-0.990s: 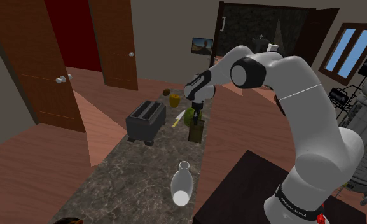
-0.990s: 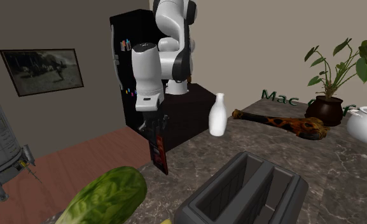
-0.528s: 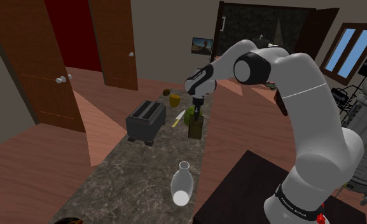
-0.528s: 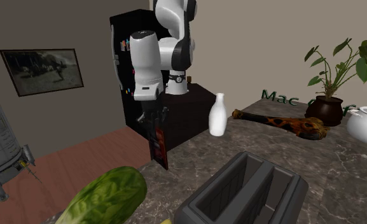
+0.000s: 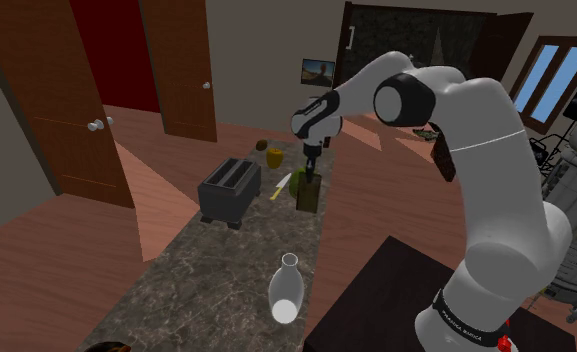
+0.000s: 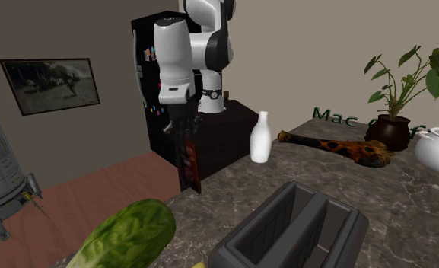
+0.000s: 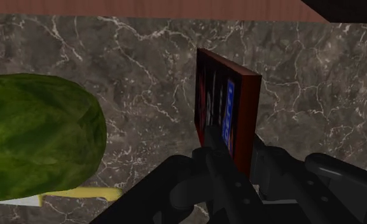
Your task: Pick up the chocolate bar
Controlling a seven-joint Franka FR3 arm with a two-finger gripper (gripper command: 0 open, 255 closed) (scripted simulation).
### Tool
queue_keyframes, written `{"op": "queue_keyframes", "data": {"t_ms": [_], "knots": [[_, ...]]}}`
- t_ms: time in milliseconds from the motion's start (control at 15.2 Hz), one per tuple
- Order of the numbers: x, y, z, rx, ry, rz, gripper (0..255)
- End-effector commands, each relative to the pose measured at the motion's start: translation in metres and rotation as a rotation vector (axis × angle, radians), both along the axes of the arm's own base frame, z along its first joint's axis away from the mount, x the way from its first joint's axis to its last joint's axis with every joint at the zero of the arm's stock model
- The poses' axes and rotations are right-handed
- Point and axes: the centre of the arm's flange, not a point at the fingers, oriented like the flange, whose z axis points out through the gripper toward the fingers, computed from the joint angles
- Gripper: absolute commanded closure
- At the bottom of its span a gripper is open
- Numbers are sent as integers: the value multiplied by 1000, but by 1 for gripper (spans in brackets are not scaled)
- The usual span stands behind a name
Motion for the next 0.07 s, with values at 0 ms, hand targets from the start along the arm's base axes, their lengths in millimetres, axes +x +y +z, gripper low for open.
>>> {"op": "queue_keyframes", "data": {"t_ms": [0], "knots": [[0, -1, 3, 0, 0, 0, 255]]}}
